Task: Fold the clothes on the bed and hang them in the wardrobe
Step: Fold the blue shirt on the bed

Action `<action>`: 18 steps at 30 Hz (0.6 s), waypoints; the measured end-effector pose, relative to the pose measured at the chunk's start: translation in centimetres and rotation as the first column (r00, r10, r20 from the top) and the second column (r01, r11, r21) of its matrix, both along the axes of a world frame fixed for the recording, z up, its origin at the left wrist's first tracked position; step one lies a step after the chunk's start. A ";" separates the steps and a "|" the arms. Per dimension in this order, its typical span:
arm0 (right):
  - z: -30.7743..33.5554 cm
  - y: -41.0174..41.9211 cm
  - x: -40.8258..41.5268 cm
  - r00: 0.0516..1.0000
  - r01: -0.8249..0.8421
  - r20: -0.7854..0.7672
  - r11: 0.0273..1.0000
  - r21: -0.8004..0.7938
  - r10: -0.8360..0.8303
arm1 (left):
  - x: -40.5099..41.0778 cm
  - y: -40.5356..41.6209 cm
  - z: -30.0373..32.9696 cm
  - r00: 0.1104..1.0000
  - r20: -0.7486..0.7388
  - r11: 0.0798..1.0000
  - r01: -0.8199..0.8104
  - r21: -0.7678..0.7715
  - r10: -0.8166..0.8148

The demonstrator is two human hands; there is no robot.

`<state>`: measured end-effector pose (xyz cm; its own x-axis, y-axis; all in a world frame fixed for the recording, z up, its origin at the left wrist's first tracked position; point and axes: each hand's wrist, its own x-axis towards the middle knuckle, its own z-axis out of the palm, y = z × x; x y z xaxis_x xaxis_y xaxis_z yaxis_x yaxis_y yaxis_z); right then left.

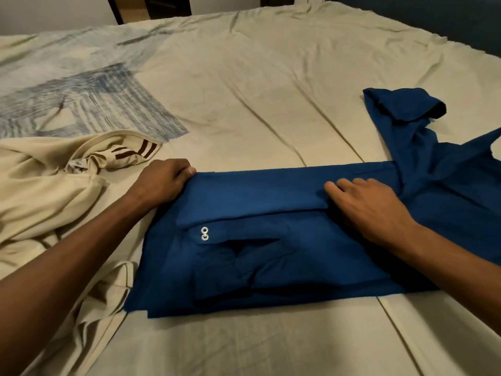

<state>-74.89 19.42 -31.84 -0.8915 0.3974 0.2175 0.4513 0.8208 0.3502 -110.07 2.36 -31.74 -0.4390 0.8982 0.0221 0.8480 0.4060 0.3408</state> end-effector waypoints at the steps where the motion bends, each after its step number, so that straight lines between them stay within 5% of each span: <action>1: 0.0 -0.1 0.2 0.999 -0.036 -0.013 0.999 -0.009 0.036 | -0.4 0.0 -0.3 1.000 -0.021 1.000 -0.009 -0.003 0.008; 7: -0.1 -0.1 1.1 0.965 -0.251 0.058 0.964 -0.091 0.257 | -0.8 -0.8 -1.3 0.938 -0.339 0.989 -0.106 -0.102 0.066; 10: 0.2 0.2 1.0 0.963 -0.252 0.064 0.961 -0.114 0.260 | 0.8 -1.1 -0.2 0.875 -0.460 0.988 -0.152 0.036 0.151; 13: 0.1 0.2 0.9 0.964 -0.240 0.085 0.963 -0.119 0.251 | 5.5 -1.6 1.1 0.933 -0.347 0.978 0.150 0.144 -0.092; 16: -0.2 0.3 1.0 0.971 -0.204 0.104 0.974 -0.099 0.214 | 8.9 -2.5 0.0 0.822 -0.388 0.906 0.411 -0.105 -0.417; 18: 0.0 0.2 0.9 0.971 -0.203 0.109 0.976 -0.077 0.211 | 9.3 -2.9 0.0 0.774 -0.437 0.887 0.424 -0.181 -0.459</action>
